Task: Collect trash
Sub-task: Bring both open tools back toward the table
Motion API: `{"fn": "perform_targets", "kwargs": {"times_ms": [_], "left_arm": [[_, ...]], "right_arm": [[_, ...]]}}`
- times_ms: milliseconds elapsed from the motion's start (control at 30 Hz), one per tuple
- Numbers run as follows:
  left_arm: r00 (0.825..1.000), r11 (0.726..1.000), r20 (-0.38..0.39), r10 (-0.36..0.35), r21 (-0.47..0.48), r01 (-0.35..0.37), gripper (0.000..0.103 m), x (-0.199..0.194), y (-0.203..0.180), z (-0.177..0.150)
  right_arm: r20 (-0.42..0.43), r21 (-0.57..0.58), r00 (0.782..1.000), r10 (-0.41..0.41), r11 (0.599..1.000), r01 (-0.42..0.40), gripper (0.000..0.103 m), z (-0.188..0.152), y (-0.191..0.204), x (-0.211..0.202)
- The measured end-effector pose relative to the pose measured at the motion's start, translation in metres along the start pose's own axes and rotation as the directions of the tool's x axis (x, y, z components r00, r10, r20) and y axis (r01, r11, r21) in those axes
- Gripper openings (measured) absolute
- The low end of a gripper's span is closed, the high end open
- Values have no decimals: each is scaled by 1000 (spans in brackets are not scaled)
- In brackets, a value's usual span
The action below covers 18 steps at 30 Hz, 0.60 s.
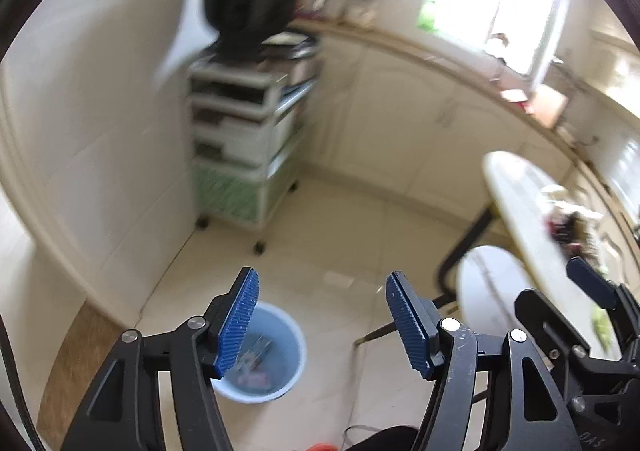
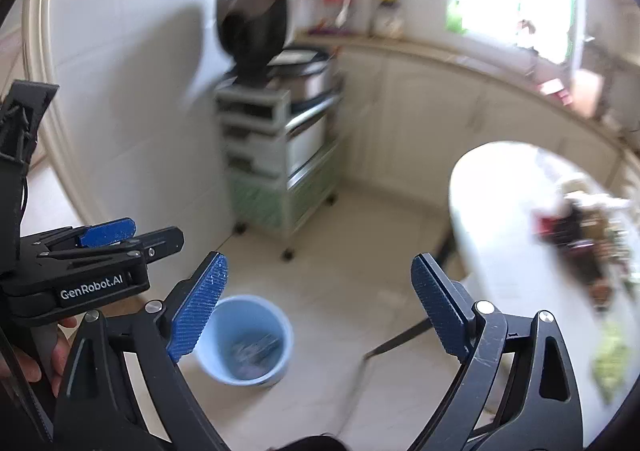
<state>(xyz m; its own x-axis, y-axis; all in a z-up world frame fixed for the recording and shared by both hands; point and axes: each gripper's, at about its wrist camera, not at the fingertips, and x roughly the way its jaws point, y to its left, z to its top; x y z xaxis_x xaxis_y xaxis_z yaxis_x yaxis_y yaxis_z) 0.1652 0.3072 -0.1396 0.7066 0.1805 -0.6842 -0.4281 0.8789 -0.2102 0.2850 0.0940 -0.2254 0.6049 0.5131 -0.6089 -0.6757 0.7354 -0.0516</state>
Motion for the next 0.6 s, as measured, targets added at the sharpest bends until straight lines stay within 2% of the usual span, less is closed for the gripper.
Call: {"fn": "perform_targets", "kwargs": {"times_ms": [100,233,433,600], "left_arm": [[994,993,82,-72,96,64,75,-31,-51,-4],[975,969,138,-175,198,146,80,-59,-109,-12],[942,918,186,-279,339,204,96,-79,-184,-22],[935,877,166,-314,429,218,101,-72,-231,-34]], "right_arm": [[69,28,993,-93,995,91,99,1,-32,-47],[132,99,972,-196,978,183,101,-2,-77,-94],[180,220,925,-333,931,292,103,-21,-149,-163],[171,295,894,-414,887,354,103,-35,-205,-191]]}}
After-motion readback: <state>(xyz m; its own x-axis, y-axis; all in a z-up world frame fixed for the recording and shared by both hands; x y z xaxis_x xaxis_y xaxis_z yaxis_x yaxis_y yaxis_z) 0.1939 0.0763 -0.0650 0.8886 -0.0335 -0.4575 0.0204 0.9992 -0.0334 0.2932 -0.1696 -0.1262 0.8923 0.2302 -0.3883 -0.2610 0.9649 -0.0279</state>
